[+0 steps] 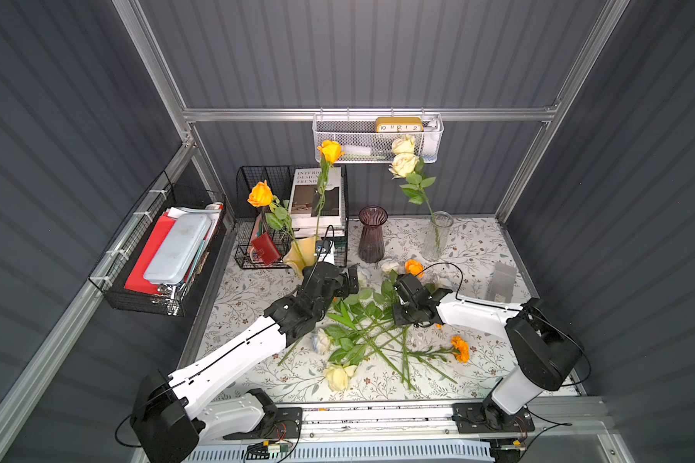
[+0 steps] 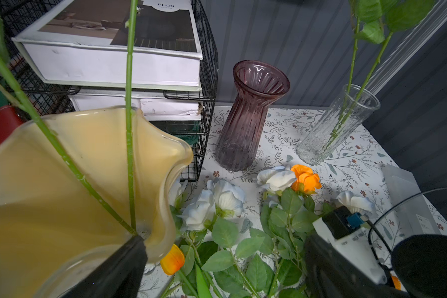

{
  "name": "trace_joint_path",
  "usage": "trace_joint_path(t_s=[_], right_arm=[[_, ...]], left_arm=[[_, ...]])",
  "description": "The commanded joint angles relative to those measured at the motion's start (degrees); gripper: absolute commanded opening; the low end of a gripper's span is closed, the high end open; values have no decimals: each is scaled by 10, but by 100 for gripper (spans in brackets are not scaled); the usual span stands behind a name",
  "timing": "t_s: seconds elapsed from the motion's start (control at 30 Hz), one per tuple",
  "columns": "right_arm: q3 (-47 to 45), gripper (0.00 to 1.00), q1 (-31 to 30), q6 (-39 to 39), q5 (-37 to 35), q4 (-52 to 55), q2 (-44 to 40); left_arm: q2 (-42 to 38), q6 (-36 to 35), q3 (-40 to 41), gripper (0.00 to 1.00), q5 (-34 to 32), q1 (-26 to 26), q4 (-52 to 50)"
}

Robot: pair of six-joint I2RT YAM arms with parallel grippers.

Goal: Arrange the flowers in different vases according to their colors
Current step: Pick up the flower at the center of the board.

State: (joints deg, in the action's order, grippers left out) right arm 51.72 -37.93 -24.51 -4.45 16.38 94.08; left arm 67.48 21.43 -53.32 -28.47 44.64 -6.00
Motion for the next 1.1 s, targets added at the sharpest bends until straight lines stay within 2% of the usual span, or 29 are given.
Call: trace_joint_path(t_s=[0.0,0.4,0.6,0.77,1.07], right_arm=[[16,0,2,10,-22,13,-23],[7,0,5,78,-69,-52,-213],[-1,0,5,136,-38,-207,-290],[110,0,4,185,7,-254,-236],[266,0,-2,277,0,-417,-100]], left_arm=[[-14,7,11,99,5,1,5],[-13,8,31,99,32,1,37],[-13,6,41,99,50,1,51],[-8,9,51,99,64,1,61],[-10,13,60,99,70,1,62]])
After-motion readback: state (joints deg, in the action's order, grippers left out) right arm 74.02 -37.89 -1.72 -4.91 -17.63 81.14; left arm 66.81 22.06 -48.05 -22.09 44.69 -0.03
